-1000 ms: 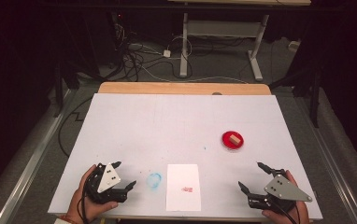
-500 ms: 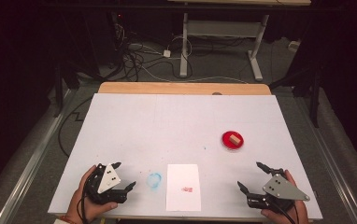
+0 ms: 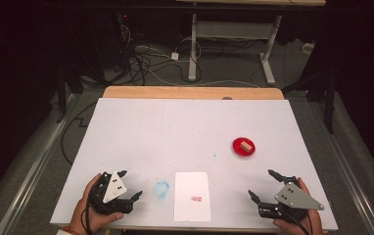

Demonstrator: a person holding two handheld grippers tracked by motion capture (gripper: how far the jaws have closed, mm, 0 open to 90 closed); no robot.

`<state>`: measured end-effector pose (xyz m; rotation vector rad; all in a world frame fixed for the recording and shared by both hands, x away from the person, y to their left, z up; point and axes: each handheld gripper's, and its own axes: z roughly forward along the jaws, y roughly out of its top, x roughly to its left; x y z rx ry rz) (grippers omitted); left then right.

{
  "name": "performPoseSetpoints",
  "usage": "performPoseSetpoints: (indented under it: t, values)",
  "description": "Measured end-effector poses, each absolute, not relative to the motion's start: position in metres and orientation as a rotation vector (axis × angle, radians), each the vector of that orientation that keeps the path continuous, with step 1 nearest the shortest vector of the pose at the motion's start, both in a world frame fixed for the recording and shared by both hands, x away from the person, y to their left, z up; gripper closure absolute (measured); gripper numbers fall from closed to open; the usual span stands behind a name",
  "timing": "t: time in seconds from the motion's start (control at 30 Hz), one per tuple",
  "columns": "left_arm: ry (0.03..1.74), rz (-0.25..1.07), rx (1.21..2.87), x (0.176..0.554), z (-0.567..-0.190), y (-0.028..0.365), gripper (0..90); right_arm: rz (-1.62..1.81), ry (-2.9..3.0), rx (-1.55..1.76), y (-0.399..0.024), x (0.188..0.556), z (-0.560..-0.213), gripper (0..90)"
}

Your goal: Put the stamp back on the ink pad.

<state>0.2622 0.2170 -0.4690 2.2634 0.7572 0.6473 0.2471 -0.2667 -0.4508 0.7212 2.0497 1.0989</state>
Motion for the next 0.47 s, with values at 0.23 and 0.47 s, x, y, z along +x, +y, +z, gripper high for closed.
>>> performPoseSetpoints:
  t: [0.23,0.47]
  values:
    - [0.756,0.652,2.274,0.2640,-0.4693,0.2134,19.2,1.103,2.048,0.726,-0.2691,0.2454,-0.4513,16.5]
    - [0.760,0.653,2.278,0.2653,-0.4693,0.2131,19.2,1.109,2.044,0.723,-0.2690,0.2439,-0.4505,16.5]
